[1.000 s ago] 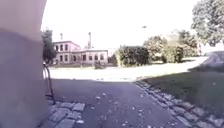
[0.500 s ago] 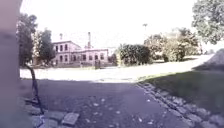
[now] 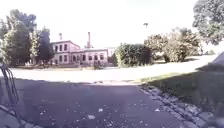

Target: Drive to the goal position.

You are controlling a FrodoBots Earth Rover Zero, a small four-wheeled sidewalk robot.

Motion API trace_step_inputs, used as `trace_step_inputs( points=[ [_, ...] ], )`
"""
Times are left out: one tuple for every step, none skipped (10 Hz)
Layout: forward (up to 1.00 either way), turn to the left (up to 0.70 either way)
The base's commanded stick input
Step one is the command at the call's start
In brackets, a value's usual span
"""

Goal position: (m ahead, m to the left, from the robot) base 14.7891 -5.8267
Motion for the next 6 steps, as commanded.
trace_step_inputs(
  points=[
    [0.7, 0.0],
    [0.7, 0.0],
    [0.7, 0.0],
    [0.7, 0.0],
    [0.7, 0.0],
    [0.7, 0.0]
  ],
)
